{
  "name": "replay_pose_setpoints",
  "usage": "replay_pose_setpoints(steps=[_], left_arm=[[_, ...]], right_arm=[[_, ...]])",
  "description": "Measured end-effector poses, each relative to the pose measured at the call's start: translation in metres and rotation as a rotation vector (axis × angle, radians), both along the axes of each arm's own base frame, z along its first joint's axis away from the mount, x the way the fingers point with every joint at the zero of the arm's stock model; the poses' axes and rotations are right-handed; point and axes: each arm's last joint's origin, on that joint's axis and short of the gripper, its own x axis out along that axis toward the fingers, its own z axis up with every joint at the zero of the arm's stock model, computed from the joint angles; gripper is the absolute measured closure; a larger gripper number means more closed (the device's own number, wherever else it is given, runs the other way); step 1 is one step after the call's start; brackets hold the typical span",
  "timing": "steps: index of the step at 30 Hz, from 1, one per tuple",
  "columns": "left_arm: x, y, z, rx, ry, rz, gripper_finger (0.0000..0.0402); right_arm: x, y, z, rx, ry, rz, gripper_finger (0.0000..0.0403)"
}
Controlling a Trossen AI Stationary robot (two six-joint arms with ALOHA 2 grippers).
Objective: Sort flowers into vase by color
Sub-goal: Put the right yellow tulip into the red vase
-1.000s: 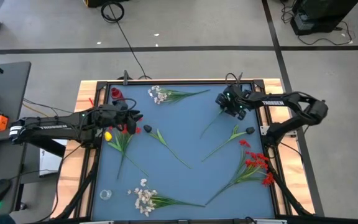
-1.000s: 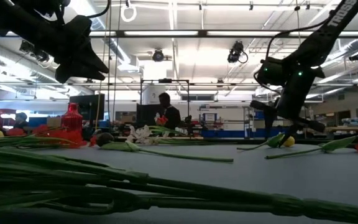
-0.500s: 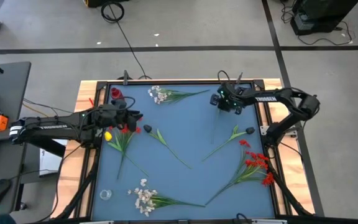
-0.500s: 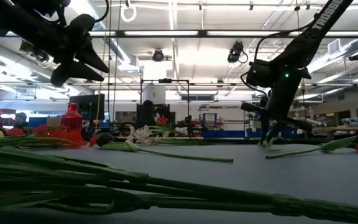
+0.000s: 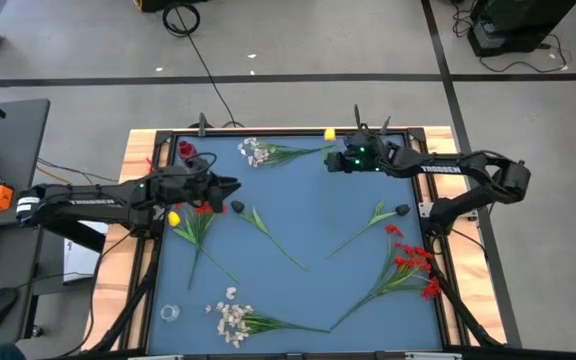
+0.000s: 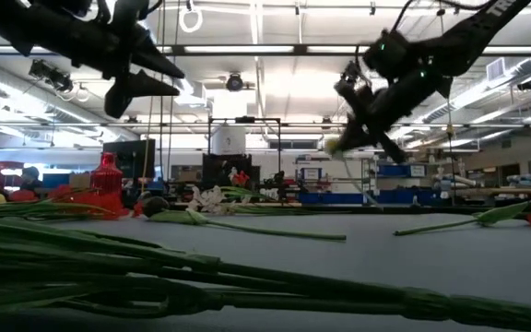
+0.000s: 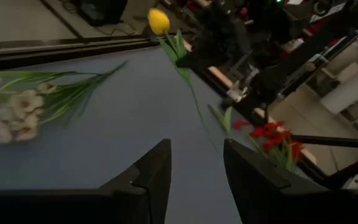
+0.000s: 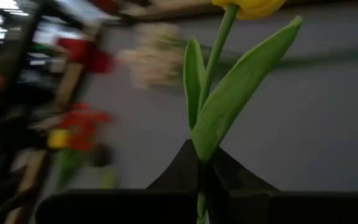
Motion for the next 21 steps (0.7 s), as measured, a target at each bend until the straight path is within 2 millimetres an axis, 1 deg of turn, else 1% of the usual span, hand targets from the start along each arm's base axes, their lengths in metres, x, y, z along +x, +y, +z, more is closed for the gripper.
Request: replay_pose_setpoints(steps=[6, 11, 14, 18, 21], left_arm=[[0.020, -0.007, 0.000, 0.030, -0.073, -0.056, 0.0248], [0.031, -0.011, 0.000, 0.038, -0.128, -0.078, 0.0248], [0.036, -0.013, 0.001, 0.076, -0.152, -0.135, 0.0248], [0.043, -0.020, 0.007, 0.145, -0.146, -0.205, 0.0248], [0.048, -0.024, 0.015, 0.212, -0.154, -0.234, 0.0237]], right_arm=[[0.018, 0.026, 0.033, -0.196, -0.227, 0.154, 0.0391], [0.040, 0.051, 0.060, -0.329, -0.290, 0.298, 0.0391], [0.056, 0.064, 0.076, -0.392, -0.306, 0.364, 0.0390], [0.069, 0.071, 0.097, -0.460, -0.337, 0.378, 0.0387], [0.075, 0.072, 0.108, -0.502, -0.348, 0.384, 0.0383]])
